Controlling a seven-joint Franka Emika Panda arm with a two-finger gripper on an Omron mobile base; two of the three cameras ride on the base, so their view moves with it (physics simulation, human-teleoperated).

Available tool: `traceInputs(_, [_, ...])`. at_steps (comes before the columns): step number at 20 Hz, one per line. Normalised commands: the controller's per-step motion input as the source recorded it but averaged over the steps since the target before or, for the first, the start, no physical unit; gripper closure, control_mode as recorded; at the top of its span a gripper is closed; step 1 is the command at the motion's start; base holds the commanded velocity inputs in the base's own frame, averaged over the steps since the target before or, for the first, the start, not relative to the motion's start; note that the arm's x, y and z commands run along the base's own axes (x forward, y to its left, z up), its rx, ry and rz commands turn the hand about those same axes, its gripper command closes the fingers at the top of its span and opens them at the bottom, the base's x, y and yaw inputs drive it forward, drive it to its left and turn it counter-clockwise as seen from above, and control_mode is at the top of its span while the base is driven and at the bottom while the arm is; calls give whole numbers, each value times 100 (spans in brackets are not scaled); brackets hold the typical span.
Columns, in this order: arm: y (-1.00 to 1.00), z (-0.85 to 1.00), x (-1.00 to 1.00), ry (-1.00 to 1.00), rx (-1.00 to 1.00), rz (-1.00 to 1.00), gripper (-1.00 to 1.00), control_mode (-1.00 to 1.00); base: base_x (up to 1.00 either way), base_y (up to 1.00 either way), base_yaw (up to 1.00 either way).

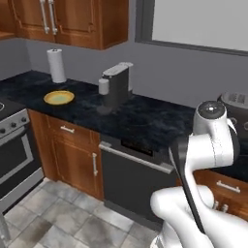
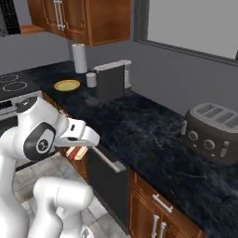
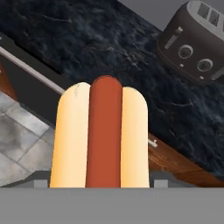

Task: Place the cold items (mushroom and carrot) from the fridge in one tupperware on the dining counter. Place the warm items (kebab skewer and hot dog) in the stove area in another tupperware.

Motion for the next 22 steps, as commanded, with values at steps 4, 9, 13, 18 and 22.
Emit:
traceInputs(4, [0,0,0,0,0,0,100,100,25,64,-64])
traceInputs(9, [0,0,0,0,0,0,100,100,13,45,-82])
traceInputs(13, [0,0,0,0,0,0,100,100,-90,0,-90])
traceInputs(18, [0,0,0,0,0,0,100,100,-100,0,-78])
traceInputs(22, [0,0,0,0,0,0,100,100,-94,1,-43])
